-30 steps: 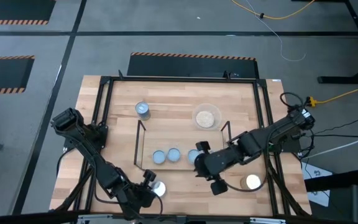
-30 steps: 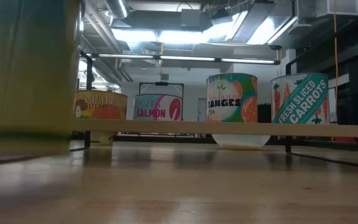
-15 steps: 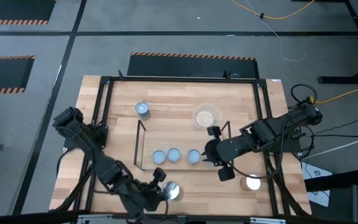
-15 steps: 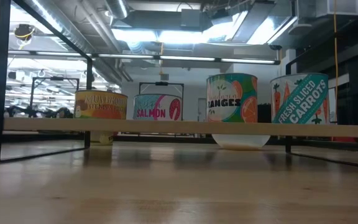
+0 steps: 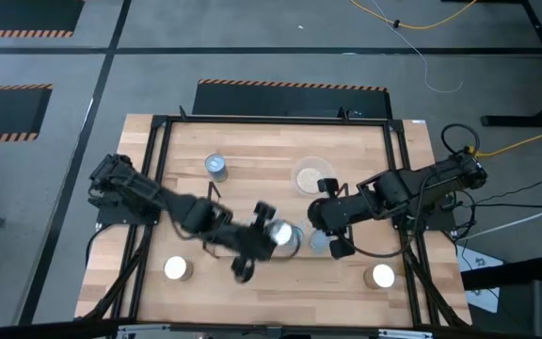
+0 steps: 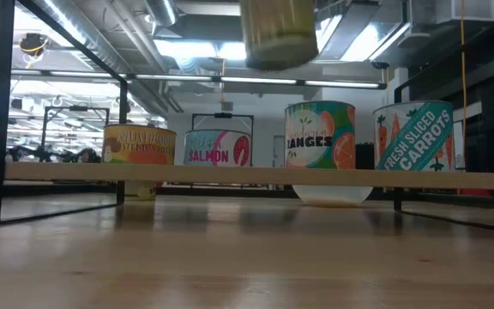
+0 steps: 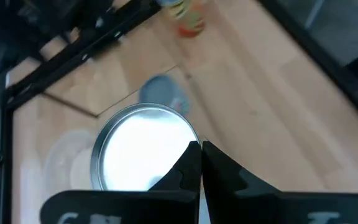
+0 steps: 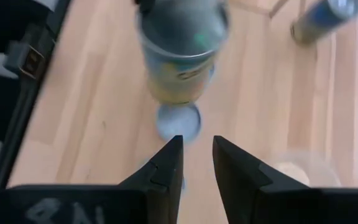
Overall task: Pick and place cans onto a shelf
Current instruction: Put the canned carrots on the shelf
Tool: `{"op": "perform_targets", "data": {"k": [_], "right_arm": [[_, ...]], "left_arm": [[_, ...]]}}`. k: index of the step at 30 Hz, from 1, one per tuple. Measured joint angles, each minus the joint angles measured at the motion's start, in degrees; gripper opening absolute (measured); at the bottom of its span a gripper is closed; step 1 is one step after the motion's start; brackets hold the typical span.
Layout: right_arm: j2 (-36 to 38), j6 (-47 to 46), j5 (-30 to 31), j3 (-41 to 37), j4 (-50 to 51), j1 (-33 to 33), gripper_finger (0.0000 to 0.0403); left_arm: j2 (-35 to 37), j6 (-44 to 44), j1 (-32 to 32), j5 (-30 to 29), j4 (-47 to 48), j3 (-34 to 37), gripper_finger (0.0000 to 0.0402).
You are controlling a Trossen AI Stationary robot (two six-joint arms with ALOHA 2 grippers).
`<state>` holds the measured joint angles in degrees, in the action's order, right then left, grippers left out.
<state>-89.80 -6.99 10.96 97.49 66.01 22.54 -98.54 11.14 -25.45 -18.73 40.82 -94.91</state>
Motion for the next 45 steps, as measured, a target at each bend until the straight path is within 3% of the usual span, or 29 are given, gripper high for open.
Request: {"op": "perform_targets", "data": {"k": [9,16,26,45], "right_arm": [[0.00,3.22,0.05,0.00,4.09,-1.32,0.0092],[0.00,8.69,0.13,0.00,7.96,-4.44,0.0092],[0.02,14.28,-0.05,0.00,9.66,-7.23,0.0092],[0.00,16.53,-0.22,-0.04,9.99,-7.36,0.0092]], "left_arm": [[0.00,2.97,12.24,4.33,0.27,0.00,0.0000],[-2.28,2.90,17.90,10.69,-0.67,-0.02,0.0000],[-8.53,2.64,18.81,12.38,-3.39,-0.02,0.0000],[-12.89,1.04,18.81,12.08,-4.91,-0.07,0.0000]]}}
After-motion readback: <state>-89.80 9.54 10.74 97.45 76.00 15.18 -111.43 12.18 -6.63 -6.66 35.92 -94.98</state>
